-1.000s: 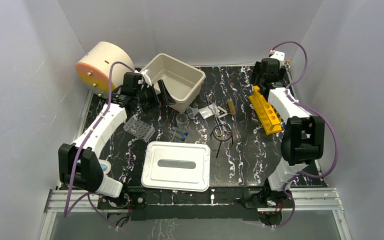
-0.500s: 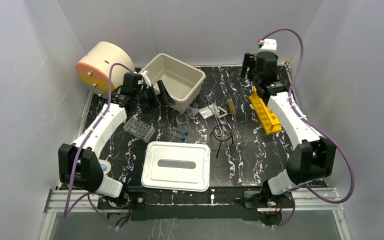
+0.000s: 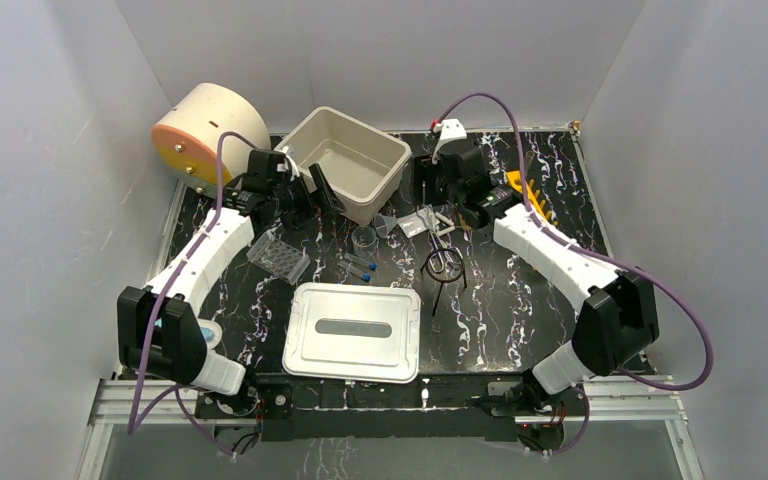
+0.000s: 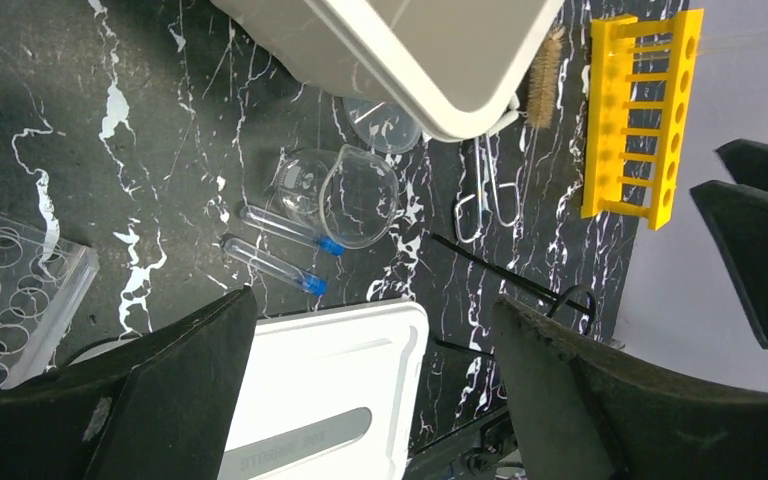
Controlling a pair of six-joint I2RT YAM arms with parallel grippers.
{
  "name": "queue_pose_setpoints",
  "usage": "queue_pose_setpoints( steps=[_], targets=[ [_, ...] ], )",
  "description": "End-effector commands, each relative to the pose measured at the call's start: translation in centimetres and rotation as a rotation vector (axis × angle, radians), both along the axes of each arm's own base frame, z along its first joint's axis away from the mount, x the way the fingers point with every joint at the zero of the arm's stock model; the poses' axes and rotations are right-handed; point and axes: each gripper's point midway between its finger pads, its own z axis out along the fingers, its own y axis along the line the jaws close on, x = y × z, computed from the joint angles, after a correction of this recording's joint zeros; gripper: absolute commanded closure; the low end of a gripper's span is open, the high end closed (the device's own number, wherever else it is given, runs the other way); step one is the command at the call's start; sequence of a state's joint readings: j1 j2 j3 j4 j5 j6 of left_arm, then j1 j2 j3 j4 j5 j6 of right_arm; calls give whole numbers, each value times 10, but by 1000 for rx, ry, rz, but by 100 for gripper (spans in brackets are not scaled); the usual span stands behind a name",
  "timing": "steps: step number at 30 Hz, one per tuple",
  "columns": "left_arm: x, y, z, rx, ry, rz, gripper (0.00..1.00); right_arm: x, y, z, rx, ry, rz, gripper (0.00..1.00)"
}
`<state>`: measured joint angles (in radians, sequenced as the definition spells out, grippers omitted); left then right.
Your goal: Organize the chemistry lab equipment
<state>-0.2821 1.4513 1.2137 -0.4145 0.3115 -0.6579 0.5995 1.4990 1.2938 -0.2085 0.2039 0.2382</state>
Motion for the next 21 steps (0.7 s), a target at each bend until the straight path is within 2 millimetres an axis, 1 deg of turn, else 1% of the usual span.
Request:
queue_pose_setpoints(
  steps=[1,3,6,9,11,13,15,18,21],
  targets=[
    [-8,6,-6,-2,27,26,16,-11,7,-27,59,130,-16,31],
    [-10,7,-11,-1,41,35,19,-13,5,-41,36,173,-26,35],
    [-13,7,-17,-2,58,39,23,-20,9,-57,11,226,14,40],
    [-17,8,-24,-1,75,45,29,-27,17,-62,10,247,70,43],
    [-19,9,-29,2,88,52,35,-31,23,-62,2,239,101,46],
    [-21,11,-32,9,93,59,38,-37,33,-61,-3,220,148,49],
    [-21,13,-35,18,98,71,39,-45,43,-63,-17,207,199,50],
    [-23,21,-37,48,106,114,41,-60,57,-75,-46,219,251,52],
    [-19,36,-27,96,52,184,41,-79,76,-90,-76,206,333,56]
  ],
)
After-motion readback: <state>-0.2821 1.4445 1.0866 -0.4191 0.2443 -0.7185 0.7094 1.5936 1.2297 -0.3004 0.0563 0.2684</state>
